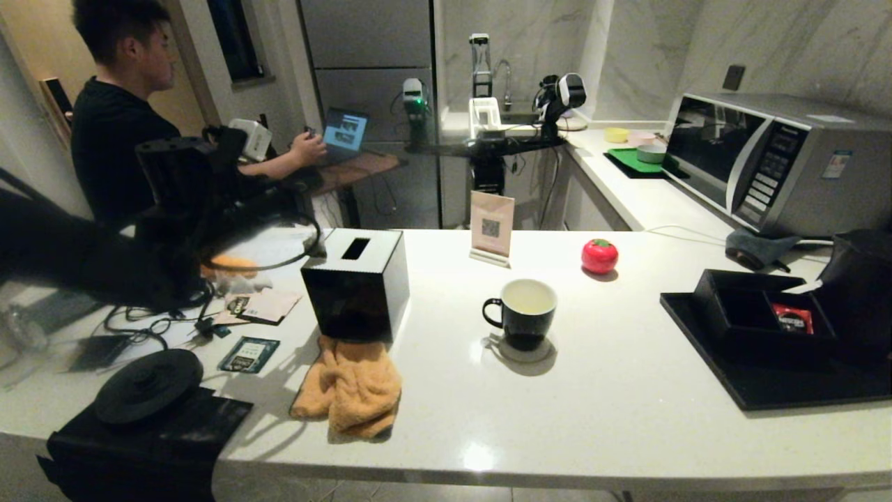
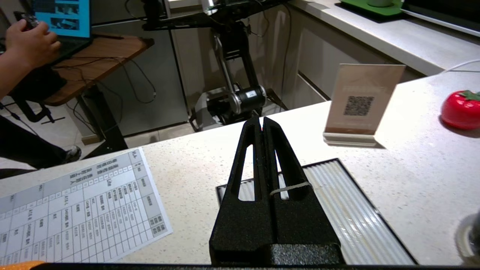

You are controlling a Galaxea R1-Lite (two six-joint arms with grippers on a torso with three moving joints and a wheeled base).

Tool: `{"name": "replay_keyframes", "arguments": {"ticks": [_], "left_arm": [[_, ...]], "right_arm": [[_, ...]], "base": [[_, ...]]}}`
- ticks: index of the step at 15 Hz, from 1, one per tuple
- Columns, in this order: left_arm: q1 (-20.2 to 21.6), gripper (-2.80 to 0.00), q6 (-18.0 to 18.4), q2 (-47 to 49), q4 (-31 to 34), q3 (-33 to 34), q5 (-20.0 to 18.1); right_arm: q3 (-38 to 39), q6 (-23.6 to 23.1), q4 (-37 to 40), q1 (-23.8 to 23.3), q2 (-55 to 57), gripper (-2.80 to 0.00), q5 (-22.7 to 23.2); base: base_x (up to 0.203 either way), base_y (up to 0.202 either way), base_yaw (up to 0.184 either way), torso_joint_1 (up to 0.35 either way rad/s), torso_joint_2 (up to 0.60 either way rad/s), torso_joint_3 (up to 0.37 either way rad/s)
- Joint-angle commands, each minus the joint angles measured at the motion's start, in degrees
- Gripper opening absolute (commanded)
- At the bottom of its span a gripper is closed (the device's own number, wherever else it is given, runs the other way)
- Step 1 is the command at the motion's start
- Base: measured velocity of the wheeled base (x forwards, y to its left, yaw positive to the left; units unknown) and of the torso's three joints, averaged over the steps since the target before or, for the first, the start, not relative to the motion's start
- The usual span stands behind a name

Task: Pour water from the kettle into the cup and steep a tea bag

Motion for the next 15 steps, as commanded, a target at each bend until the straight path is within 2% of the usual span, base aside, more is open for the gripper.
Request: {"name": "replay_keyframes", "arguments": {"ticks": [1,5,10,15], "left_arm": [[-0.01,-2.80,0.32,2.32,-1.12,-0.14,-0.10],[-0.01,-2.80,0.93,4.99,-2.89,-3.07,-0.10],[-1.15,-2.80,0.85,7.94,-2.13,-10.57,-0.06],[-2.49,-2.80,0.93,10.26,-2.46,-10.87,-0.10]], "right_arm": [[0.00,-0.04,0.05,0.02,0.07,-2.80,0.04],[0.00,-0.04,-0.04,0.02,0.07,-2.80,0.04],[0.00,-0.04,-0.04,0.02,0.07,-2.80,0.00],[0.00,-0.04,-0.04,0.02,0.07,-2.80,0.04]], "base": [[0.000,0.000,0.000,0.000,0.00,0.000],[0.000,0.000,0.000,0.000,0.00,0.000],[0.000,0.000,0.000,0.000,0.00,0.000],[0.000,0.000,0.000,0.000,0.00,0.000]]}}
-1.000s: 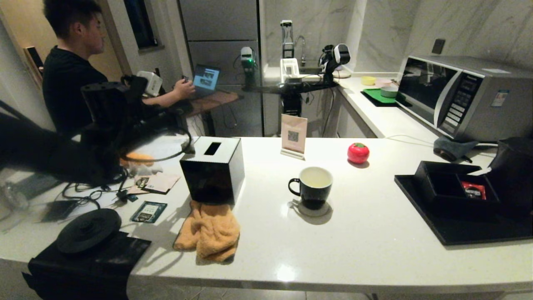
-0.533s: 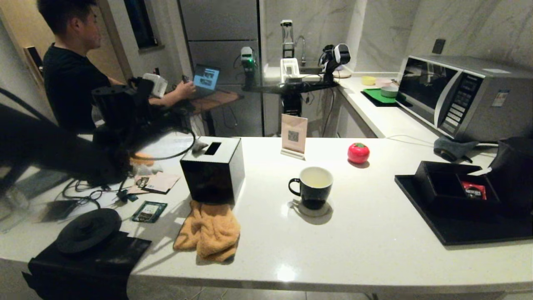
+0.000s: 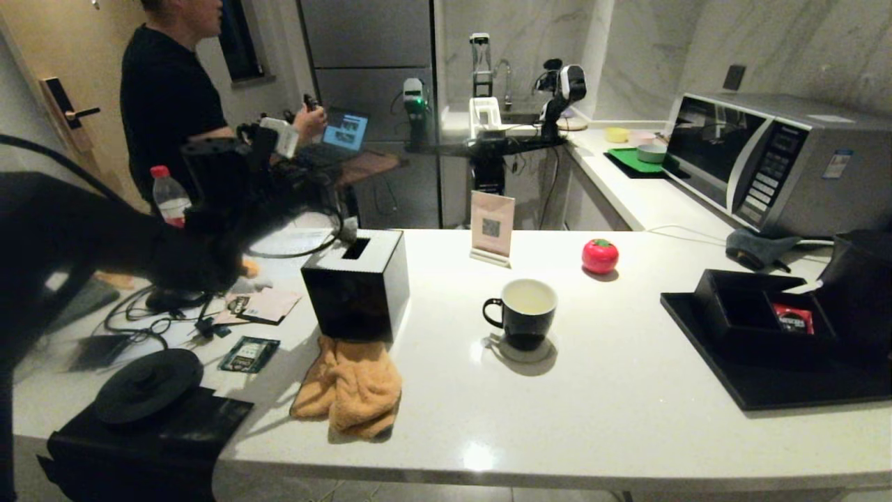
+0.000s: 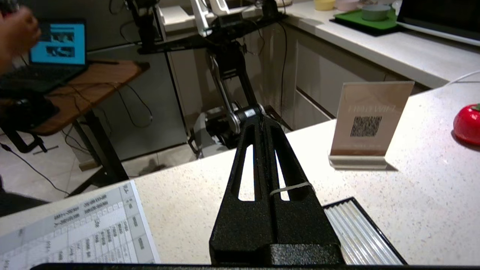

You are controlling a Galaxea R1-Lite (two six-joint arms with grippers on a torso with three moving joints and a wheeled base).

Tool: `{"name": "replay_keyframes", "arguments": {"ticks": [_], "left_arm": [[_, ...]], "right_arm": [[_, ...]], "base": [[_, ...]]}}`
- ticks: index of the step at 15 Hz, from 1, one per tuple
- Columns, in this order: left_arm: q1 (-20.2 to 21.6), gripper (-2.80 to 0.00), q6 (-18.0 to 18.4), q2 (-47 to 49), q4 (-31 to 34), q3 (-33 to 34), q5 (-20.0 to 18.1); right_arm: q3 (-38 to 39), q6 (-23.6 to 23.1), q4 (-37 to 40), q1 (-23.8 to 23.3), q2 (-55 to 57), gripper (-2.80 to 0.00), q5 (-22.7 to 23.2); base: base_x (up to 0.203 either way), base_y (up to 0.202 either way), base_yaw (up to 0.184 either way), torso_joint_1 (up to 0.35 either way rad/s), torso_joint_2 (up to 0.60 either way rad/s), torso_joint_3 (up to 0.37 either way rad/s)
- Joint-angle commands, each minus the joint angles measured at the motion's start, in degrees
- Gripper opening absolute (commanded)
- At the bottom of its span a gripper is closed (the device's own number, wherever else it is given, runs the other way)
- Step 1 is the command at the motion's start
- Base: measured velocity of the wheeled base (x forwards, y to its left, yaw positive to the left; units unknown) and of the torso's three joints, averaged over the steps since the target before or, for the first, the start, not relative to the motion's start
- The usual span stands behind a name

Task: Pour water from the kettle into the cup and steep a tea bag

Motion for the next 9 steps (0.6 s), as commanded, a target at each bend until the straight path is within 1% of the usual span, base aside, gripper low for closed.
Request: {"name": "replay_keyframes", "arguments": {"ticks": [1,9], "left_arm": [[-0.58,-2.80,0.00,1.81,-0.41,-0.01,-0.10],[-1.16,-2.80,0.09,3.97,-0.69,0.01,-0.10]], "right_arm": [[0.00,-0.03,-0.04,0.02,0.07,-2.80,-0.07],[0.00,-0.03,-0.04,0.02,0.07,-2.80,0.01]], "base": [[0.000,0.000,0.000,0.000,0.00,0.000],[0.000,0.000,0.000,0.000,0.00,0.000]]}}
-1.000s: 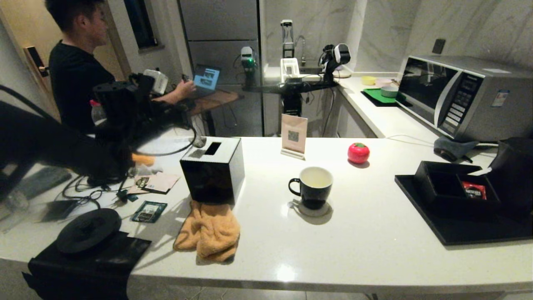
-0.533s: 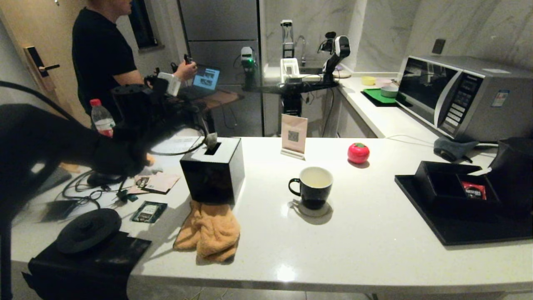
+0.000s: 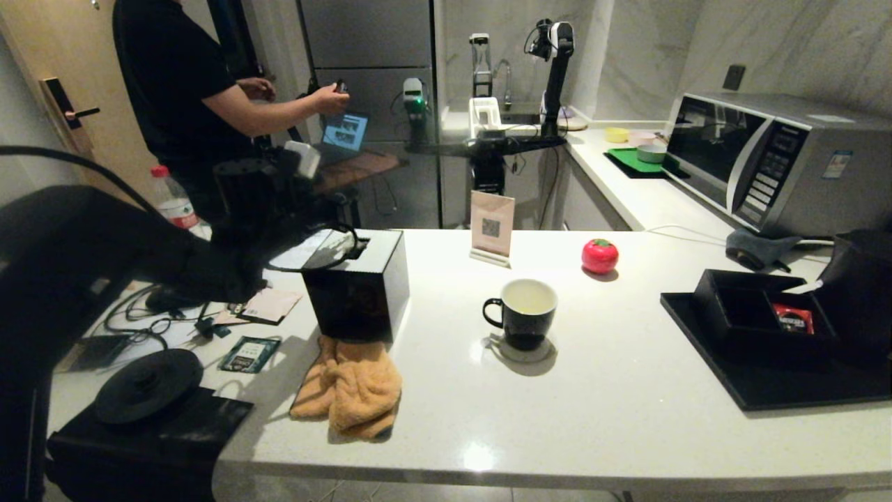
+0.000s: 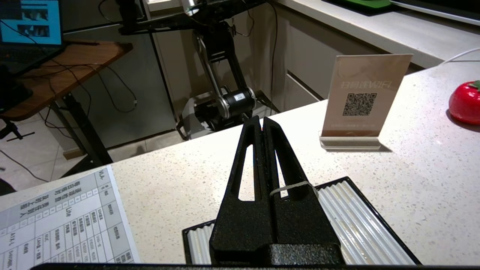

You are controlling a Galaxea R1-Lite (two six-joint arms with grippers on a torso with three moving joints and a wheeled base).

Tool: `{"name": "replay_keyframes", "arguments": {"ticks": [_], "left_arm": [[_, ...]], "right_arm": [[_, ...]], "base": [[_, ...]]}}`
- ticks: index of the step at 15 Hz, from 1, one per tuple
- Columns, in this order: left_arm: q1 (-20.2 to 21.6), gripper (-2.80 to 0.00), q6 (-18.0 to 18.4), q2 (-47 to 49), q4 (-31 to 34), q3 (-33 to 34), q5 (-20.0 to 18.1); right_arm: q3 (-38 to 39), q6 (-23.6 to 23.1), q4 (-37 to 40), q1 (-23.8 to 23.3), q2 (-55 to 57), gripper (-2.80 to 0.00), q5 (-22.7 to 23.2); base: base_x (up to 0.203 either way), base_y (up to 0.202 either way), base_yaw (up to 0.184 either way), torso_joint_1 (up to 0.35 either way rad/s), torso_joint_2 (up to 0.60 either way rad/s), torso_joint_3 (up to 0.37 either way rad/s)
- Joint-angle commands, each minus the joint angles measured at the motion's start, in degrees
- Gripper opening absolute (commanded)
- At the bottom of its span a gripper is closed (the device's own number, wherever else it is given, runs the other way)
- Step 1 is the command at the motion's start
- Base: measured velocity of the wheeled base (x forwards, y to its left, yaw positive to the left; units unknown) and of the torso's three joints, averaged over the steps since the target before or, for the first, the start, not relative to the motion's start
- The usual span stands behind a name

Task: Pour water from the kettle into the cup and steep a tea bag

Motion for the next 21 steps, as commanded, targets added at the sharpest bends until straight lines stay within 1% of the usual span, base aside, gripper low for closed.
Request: {"name": "replay_keyframes", "arguments": {"ticks": [1,16,17,21], "left_arm": [[0.14,-2.80,0.00,0.37,-0.29,0.06,-0.09],[0.14,-2.80,0.13,-0.15,-0.37,1.18,-0.09],[0.10,0.00,0.14,-0.22,-0.38,1.76,-0.09],[0.05,0.00,-0.05,-0.24,-4.15,4.02,0.00]], "right_arm": [[0.00,-0.04,-0.04,0.02,0.07,-2.80,0.04],[0.00,-0.04,-0.04,0.02,0.07,-2.80,0.04],[0.00,-0.04,-0.04,0.02,0.07,-2.80,0.03],[0.00,-0.04,-0.04,0.02,0.07,-2.80,0.04]], "base": [[0.000,0.000,0.000,0.000,0.00,0.000],[0.000,0.000,0.000,0.000,0.00,0.000],[0.000,0.000,0.000,0.000,0.00,0.000],[0.000,0.000,0.000,0.000,0.00,0.000]]}}
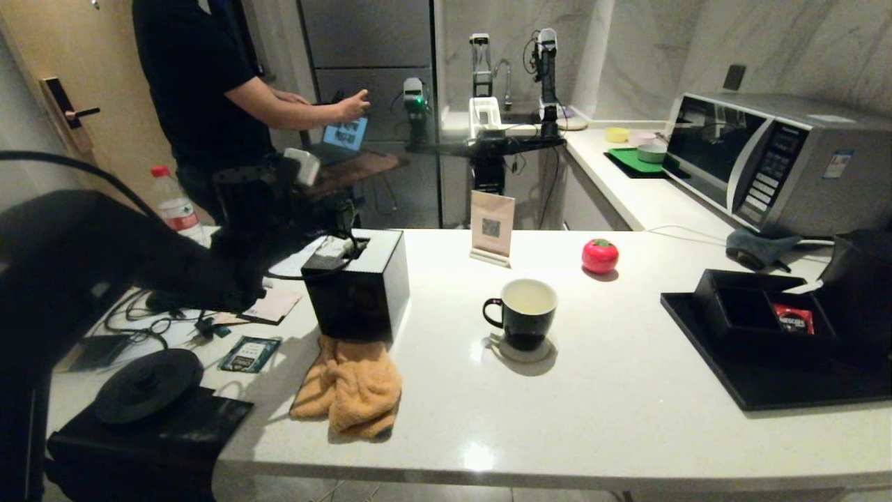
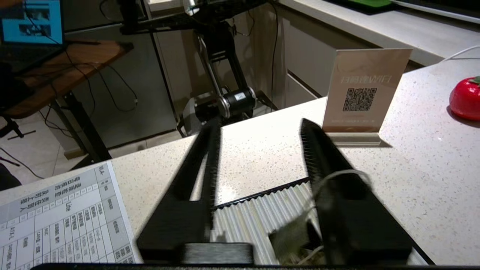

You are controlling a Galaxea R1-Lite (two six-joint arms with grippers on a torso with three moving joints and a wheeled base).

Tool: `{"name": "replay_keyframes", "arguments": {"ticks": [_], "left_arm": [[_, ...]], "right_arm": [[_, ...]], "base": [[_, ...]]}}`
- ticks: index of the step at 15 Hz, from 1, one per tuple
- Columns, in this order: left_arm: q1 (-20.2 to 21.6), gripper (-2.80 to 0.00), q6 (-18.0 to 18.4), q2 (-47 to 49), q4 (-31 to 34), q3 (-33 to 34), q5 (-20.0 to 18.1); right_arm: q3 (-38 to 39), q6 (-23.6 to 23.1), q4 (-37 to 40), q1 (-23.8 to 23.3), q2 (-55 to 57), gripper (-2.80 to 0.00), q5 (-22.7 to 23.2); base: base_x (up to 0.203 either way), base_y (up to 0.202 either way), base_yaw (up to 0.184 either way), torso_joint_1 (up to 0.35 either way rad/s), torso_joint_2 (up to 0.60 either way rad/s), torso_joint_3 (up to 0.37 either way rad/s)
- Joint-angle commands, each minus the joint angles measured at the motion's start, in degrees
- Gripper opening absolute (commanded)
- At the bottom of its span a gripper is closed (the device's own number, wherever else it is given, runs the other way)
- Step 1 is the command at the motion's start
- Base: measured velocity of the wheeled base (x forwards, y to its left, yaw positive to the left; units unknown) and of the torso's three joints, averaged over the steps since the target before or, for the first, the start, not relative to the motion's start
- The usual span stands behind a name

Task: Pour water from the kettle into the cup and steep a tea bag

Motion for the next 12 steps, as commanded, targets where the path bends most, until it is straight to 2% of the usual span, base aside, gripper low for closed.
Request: {"name": "replay_keyframes", "arguments": {"ticks": [1,8,12], "left_arm": [[-0.01,0.00,-0.05,-0.08,-0.88,0.67,-0.06],[0.08,0.00,0.05,-0.17,-0.88,0.76,0.12],[0.87,0.00,3.48,-1.05,-0.35,2.43,-0.06]], "right_arm": [[0.00,-0.04,-0.04,0.02,0.07,-2.80,0.02],[0.00,-0.04,0.04,0.02,0.07,-2.80,0.01],[0.00,-0.04,-0.04,0.02,0.07,-2.80,0.02]], "base": [[0.000,0.000,0.000,0.000,0.00,0.000],[0.000,0.000,0.000,0.000,0.00,0.000],[0.000,0.000,0.000,0.000,0.00,0.000]]}}
